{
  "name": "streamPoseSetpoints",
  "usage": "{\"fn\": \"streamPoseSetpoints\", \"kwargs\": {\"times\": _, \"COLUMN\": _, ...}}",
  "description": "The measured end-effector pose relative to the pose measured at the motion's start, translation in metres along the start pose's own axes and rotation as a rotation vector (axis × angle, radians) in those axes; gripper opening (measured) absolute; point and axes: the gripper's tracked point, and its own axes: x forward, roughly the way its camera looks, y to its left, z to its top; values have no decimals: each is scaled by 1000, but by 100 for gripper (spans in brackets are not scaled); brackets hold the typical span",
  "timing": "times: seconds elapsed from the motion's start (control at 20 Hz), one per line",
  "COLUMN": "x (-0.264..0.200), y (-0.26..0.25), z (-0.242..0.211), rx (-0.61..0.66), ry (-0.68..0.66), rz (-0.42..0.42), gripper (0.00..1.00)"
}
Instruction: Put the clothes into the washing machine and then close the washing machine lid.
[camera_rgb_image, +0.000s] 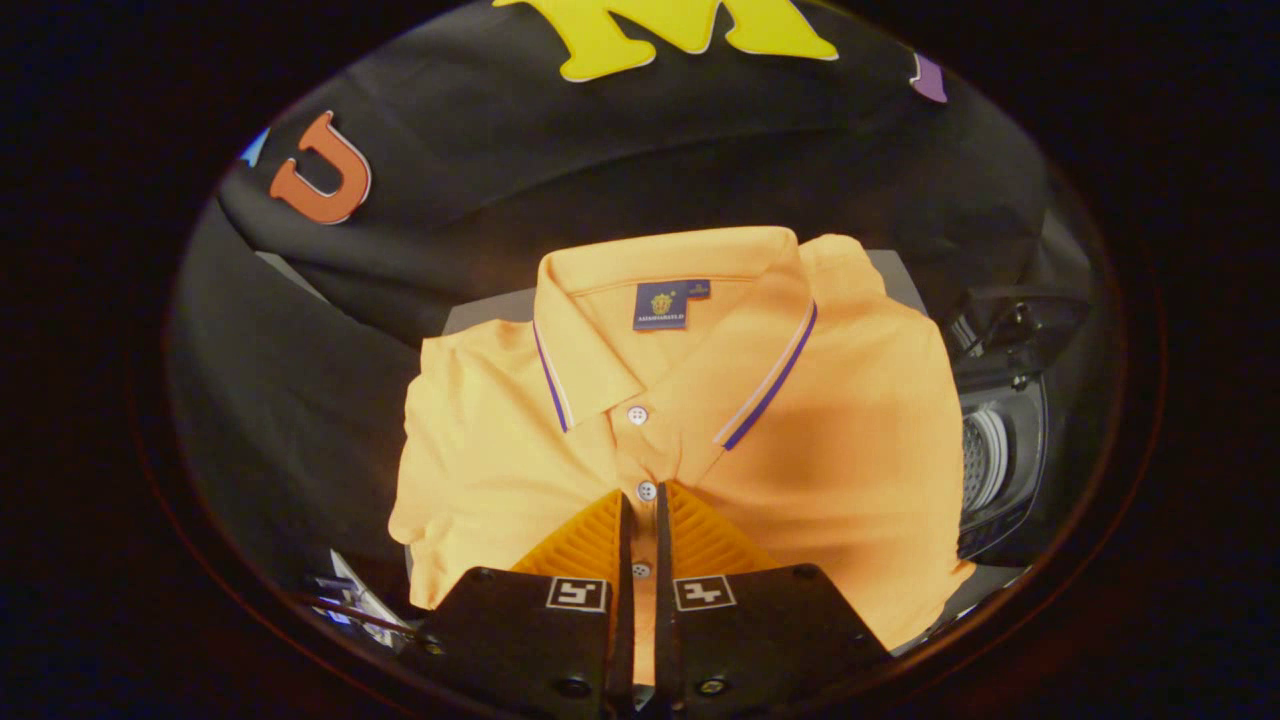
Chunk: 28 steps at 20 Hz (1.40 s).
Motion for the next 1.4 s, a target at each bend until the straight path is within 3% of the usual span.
{"fn": "streamPoseSetpoints", "kwargs": {"times": 0.35, "x": -17, "y": 6, "z": 10, "rx": 45, "ry": -62, "rz": 66, "gripper": 11}}
{"fn": "streamPoseSetpoints", "kwargs": {"times": 1.1, "x": -68, "y": 8, "z": 32, "rx": 90, "ry": -301, "rz": 95, "gripper": 10}}
{"fn": "streamPoseSetpoints", "kwargs": {"times": 1.4, "x": -107, "y": -28, "z": 11, "rx": 166, "ry": -384, "rz": 87, "gripper": 11}}
